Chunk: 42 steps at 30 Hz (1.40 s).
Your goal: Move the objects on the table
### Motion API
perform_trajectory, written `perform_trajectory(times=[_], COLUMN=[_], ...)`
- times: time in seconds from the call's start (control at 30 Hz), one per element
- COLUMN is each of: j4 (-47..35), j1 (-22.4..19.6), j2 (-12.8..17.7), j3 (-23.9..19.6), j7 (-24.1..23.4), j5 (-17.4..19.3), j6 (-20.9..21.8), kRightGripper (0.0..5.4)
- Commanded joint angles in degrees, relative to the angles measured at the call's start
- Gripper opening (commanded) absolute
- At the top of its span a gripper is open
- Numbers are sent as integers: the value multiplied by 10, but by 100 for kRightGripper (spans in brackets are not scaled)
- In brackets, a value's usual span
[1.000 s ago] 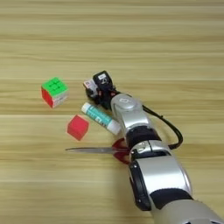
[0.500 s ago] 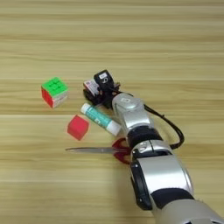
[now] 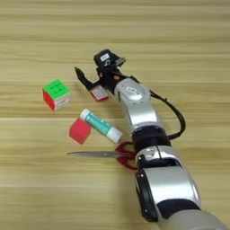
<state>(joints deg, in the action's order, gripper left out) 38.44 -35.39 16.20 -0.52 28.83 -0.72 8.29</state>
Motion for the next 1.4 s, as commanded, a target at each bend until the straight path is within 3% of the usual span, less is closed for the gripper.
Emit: perform_trajectory(times=[0.03, 0.27, 0.5, 0.77, 0.97, 1.2, 1.4], j4=[-89, -272, -337, -356, -335, -345, -346], j1=[-27, 55, 122, 169, 168, 173, 181], j2=[40, 103, 141, 160, 153, 156, 153], j3=[-15, -19, 1, 45, 68, 87, 103], j7=[51, 241, 346, 382, 359, 333, 335], j5=[38, 153, 182, 144, 98, 56, 40], j6=[6, -28, -56, -85, -88, -122, -132], kRightGripper=[535, 535, 535, 535, 535, 535, 535])
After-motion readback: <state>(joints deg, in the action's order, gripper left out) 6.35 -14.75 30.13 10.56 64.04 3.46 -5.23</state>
